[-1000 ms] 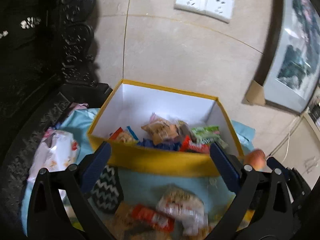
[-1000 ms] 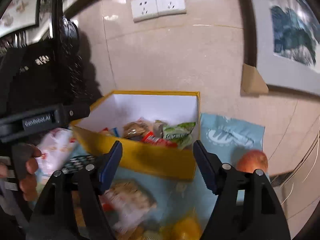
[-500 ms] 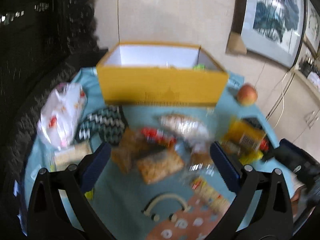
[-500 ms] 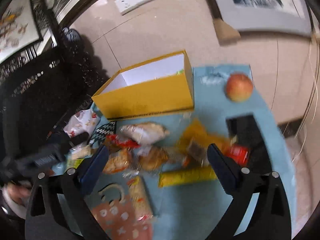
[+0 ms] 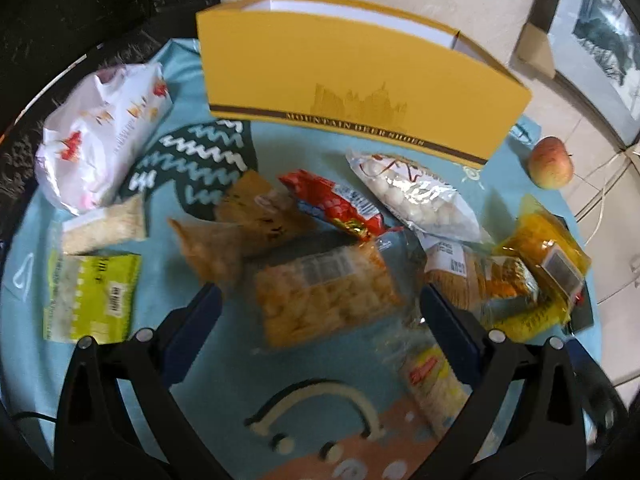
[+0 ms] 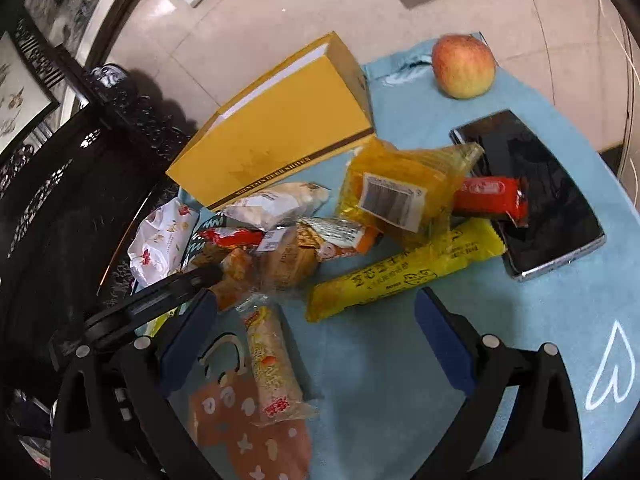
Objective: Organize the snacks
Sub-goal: 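Move both tools back over the snack pile, then grasp the clear crouton bag with the left tool while the right tool grasps the long stick snack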
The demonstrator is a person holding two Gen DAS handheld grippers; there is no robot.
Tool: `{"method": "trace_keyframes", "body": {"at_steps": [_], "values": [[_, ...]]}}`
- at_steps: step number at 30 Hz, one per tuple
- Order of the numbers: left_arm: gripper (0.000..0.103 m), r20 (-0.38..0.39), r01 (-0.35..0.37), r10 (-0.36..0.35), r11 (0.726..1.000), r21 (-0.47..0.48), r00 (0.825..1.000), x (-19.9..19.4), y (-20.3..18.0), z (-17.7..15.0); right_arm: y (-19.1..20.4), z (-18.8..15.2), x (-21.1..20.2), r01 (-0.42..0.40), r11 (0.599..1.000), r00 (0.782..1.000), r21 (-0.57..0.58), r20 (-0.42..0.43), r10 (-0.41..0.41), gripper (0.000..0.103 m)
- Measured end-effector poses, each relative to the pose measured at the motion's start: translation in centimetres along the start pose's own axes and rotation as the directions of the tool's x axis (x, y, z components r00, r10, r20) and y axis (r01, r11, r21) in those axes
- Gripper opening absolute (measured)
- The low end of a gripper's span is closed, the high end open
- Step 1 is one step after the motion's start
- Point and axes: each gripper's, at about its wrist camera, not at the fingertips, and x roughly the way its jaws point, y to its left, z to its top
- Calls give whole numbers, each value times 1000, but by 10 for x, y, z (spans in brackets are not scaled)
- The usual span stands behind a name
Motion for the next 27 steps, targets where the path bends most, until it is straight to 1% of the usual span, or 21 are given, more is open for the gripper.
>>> {"method": "trace_keyframes", "body": {"at_steps": [2, 3, 5, 7, 8, 12, 14, 17, 19, 22, 23, 24, 25, 26, 27], "values": [[100, -33, -34, 34, 999, -5, 999, 14, -3, 1, 4, -1, -1, 0, 1000, 1000, -20, 5, 0, 99], [100, -51, -41, 40, 999, -12, 998, 20, -2, 1, 3, -1, 0, -1, 1000, 1000, -19, 1, 1, 99], [88, -84, -19, 15, 998, -56, 996, 30, 7, 0, 1, -1, 1, -7, 1000, 1000, -7, -6, 7, 99], [85, -75, -32, 29, 998, -46, 997, 29, 11, -1, 0, -2, 4, -4, 1000, 1000, 1, -13, 4, 99], [82, -73, -32, 28, 998, -45, 997, 29, 14, -1, -1, -2, 5, 1, 1000, 1000, 1, -16, -1, 99], [81, -72, -35, 30, 997, -71, 997, 22, 34, -6, 3, -6, 11, 22, 999, 999, -31, -34, -23, 99], [81, -58, -45, 42, 997, -68, 997, 17, 42, -12, 8, -10, 14, 36, 997, 999, -69, -38, -38, 99], [81, -30, -28, 26, 997, -72, 999, 6, 53, -20, 24, -18, 18, 43, 985, 998, -165, -46, -51, 99], [81, -12, -16, 15, 997, -69, 1000, 0, 60, -24, 38, -27, 24, 35, 968, 995, -248, -80, -56, 99], [81, 8, -6, 6, 998, -64, 1000, -5, 64, -26, 59, -38, 36, 76, 929, 985, -362, -119, -127, 99], [81, 11, -1, 2, 998, -64, 1000, -6, 67, -25, 64, -41, 41, 94, 913, 979, -397, -132, -158, 97], [81, 13, 6, -5, 998, -65, 1000, -8, 66, -29, 69, -45, 49, 113, 889, 969, -443, -149, -198, 86], [81, 12, 15, -14, 998, -67, 1000, -8, 67, -29, 71, -49, 59, 135, 870, 955, -474, -172, -242, 72], [81, 11, 21, -20, 997, -68, 1000, -10, 67, -29, 70, -51, 65, 148, 864, 944, -481, -191, -268, 70], [81, 12, 22, -21, 998, -67, 1000, -12, 67, -30, 72, -52, 66, 168, 849, 948, -501, -154, -278, 58]]}}
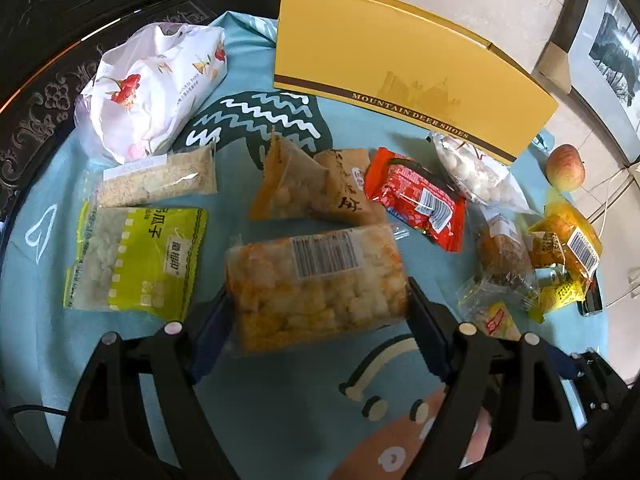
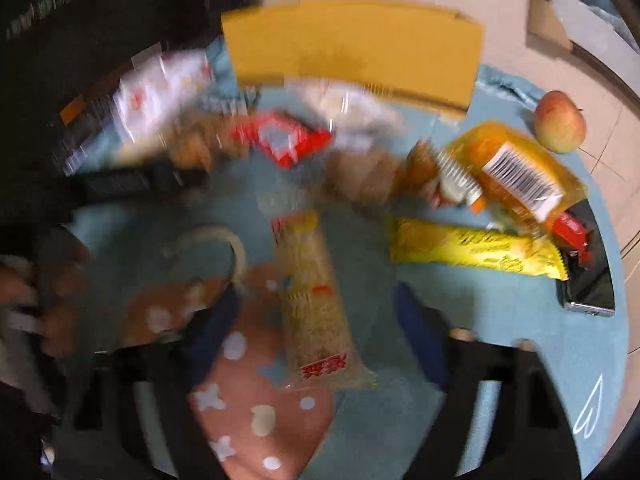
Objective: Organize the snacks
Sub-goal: 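Grasp the clear crouton bag with the left tool while the right tool grasps the long stick snack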
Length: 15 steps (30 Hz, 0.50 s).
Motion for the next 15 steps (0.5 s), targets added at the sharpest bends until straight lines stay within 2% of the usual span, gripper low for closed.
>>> {"method": "trace_keyframes", "body": {"at_steps": [1, 2, 3, 4, 7, 12, 15], "values": [[81, 0, 2, -2, 1000, 1, 1000, 0, 1, 0, 2, 1, 2, 25, 1000, 1000, -15, -5, -26, 46], [81, -1, 5, -5, 1000, 2, 1000, -1, 2, -1, 3, 3, 2, 32, 999, 999, -23, -8, -32, 42], [81, -3, 6, -6, 1000, 3, 1000, -2, 2, -1, 1, 6, 2, 14, 1000, 1000, -15, -19, -15, 32], [81, -4, 7, -7, 1000, 3, 1000, -4, 3, -2, 0, 6, 1, -4, 1000, 1000, -7, -28, 4, 29], [81, 9, 7, -7, 1000, 11, 1000, -13, 2, -3, -4, 4, -7, -15, 1000, 1000, 20, -10, 15, 29], [81, 48, -6, 4, 999, 36, 999, -36, -2, -1, -16, -2, -31, -104, 991, 994, 81, 31, 102, 29], [81, 70, -7, 3, 998, 58, 998, -50, -9, -2, -22, -2, -51, -131, 986, 990, 99, 69, 124, 29]]}}
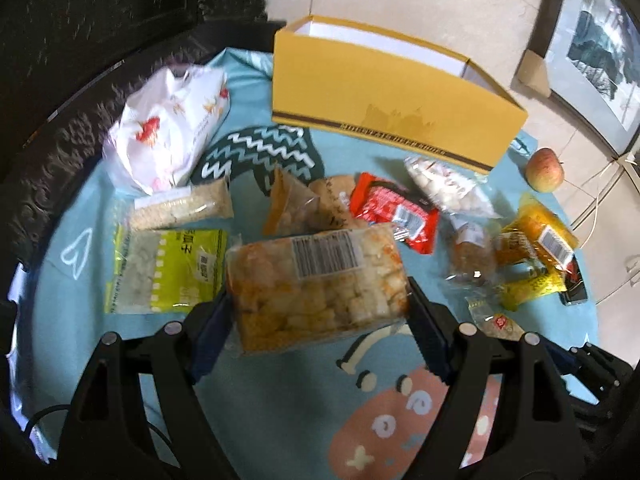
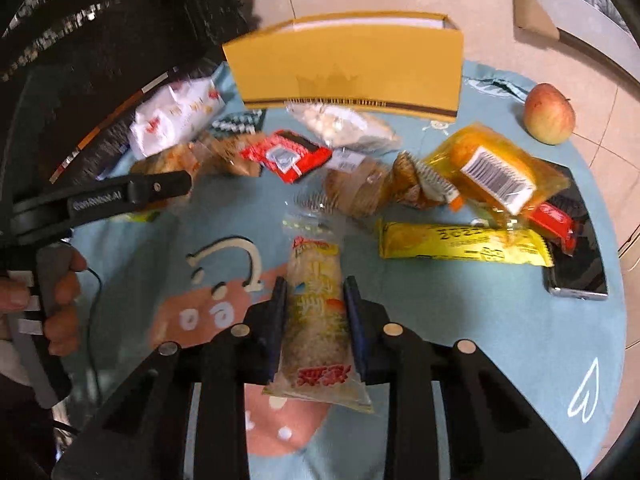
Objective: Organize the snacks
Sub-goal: 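Grasp the clear crouton bag with the left tool while the right tool grasps the long stick snack, then carry both snacks into the yellow box and open both tools to release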
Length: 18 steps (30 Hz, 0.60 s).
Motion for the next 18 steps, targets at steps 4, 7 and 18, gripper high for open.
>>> {"method": "trace_keyframes", "body": {"at_steps": [4, 7, 18], "values": [[81, 9, 4, -4, 1000, 16, 1000, -13, -6, -2, 2, -3, -11, 31, 999, 999, -29, 11, -30, 29], [81, 4, 9, -9, 1000, 20, 1000, -14, -10, -6, 8, -17, 9, 82, 994, 994, -75, -69, -87, 29], [81, -17, 31, -30, 999, 35, 999, -12, -15, -10, 29, -20, 32, 157, 954, 956, -255, -202, -211, 29]]}}
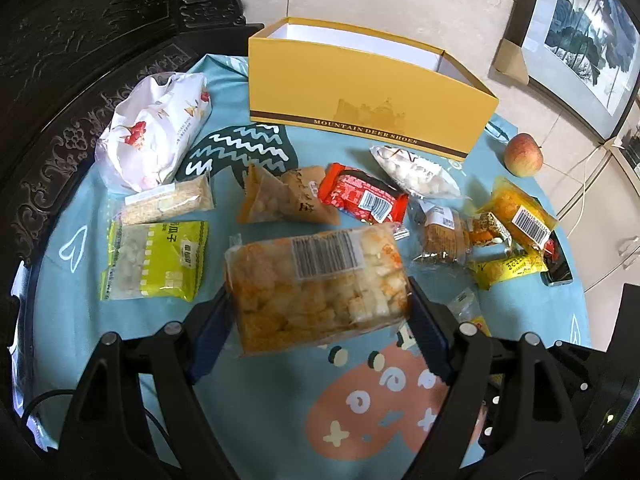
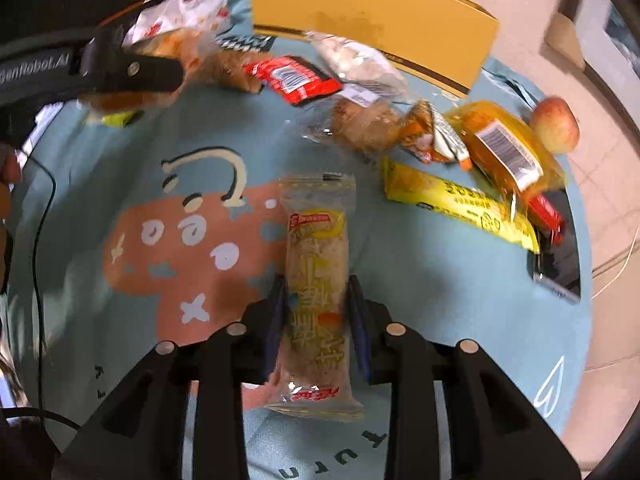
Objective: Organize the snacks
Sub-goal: 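Carry both snacks into the yellow box and open both tools to release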
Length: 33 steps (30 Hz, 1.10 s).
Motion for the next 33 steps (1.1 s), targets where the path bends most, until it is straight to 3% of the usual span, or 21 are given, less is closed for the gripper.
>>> {"method": "trace_keyframes", "body": {"at_steps": [3, 7, 9, 12, 14, 18, 22, 28, 33], "values": [[82, 5, -2, 2, 1000, 6, 1000, -1, 0, 1, -13, -3, -8, -103, 992, 994, 76, 37, 101, 29], [81, 31, -9, 9, 1000, 12, 999, -10, -1, 12, -42, 3, -35, -263, 946, 959, 188, 161, 234, 29], [81, 56, -2, 1, 1000, 17, 998, -18, -3, 22, -55, 12, -56, -299, 930, 940, 214, 234, 248, 29], [81, 94, -9, 7, 1000, 21, 996, -30, -9, 40, -72, 28, -84, -294, 926, 918, 238, 340, 204, 29], [81, 122, -5, 1, 1000, 29, 993, -37, -16, 59, -79, 39, -101, -270, 931, 901, 246, 405, 155, 29], [81, 182, 0, -8, 999, 45, 983, -49, -32, 95, -83, 66, -127, -186, 951, 845, 249, 534, 26, 29], [81, 213, 6, -12, 1000, 28, 977, -45, -40, 129, -88, 94, -129, -146, 962, 812, 230, 584, -16, 29], [82, 222, 2, -1, 1000, -2, 975, 2, -46, 185, -111, 154, -96, -16, 974, 786, 224, 605, -126, 29], [84, 221, -60, 78, 994, -87, 972, 64, -38, 221, -121, 193, -37, 91, 949, 740, 303, 617, -268, 29]]}}
